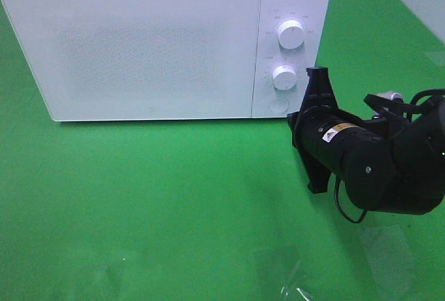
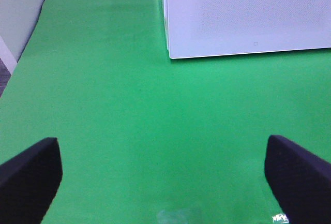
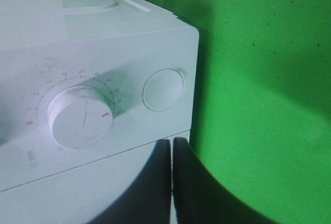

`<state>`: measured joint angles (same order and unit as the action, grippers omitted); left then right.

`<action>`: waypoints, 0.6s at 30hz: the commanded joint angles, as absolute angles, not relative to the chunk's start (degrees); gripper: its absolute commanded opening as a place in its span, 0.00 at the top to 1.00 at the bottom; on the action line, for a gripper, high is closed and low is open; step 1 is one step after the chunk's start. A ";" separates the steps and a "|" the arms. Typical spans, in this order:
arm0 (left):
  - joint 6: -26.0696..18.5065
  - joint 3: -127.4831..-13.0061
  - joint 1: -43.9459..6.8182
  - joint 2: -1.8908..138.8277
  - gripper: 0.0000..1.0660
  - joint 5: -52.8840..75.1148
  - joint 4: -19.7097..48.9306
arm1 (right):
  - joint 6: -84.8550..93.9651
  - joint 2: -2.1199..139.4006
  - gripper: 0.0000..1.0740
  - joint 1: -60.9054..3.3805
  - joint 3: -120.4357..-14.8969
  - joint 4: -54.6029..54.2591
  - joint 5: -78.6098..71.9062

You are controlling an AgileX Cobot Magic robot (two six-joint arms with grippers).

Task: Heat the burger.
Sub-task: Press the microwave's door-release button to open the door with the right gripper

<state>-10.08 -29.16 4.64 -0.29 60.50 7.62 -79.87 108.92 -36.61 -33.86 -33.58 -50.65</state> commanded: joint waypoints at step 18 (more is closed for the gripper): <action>-9.80 -28.93 4.81 -1.43 0.06 59.82 7.73 | -81.47 113.22 1.00 -32.89 -38.96 -29.05 -49.45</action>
